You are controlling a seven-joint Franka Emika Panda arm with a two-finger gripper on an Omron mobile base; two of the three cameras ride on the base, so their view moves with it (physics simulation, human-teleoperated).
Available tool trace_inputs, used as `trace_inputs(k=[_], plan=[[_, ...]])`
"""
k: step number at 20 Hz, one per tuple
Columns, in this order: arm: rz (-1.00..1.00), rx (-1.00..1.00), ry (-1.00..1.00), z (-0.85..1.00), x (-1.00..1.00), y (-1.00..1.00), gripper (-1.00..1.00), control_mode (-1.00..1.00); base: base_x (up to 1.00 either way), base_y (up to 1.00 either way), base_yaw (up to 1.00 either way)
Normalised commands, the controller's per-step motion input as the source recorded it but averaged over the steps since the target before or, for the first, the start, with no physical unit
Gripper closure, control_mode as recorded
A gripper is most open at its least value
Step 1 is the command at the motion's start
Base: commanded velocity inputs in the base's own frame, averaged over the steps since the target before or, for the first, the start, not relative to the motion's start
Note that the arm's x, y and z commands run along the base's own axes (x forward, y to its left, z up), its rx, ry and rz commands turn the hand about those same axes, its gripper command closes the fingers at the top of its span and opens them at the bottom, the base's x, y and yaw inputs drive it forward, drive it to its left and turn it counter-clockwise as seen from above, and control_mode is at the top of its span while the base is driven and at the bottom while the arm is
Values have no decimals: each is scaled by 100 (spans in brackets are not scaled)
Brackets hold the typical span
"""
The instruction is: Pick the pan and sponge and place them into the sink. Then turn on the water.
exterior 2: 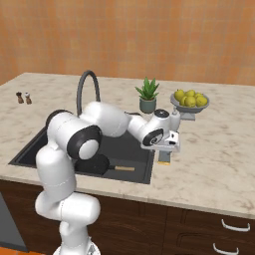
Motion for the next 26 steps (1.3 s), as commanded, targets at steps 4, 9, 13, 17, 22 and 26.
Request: trace_inputs(k=[4,9,13,17,22,26], plan=[[0,0,4,-25,17,-6,-100,-100,0,0,0],[0,0,0,-20,9,-19,-100,-100,0,0,0],[0,0,1,-29,1,-3,-100,-100,0,0,0],[0,0,6,-39,0,0,-100,-100,0,0,0],[0,0,11,-45,0,0,-100,-100,0,0,0],[0,0,12,-57,0,0,-100,-100,0,0,0]])
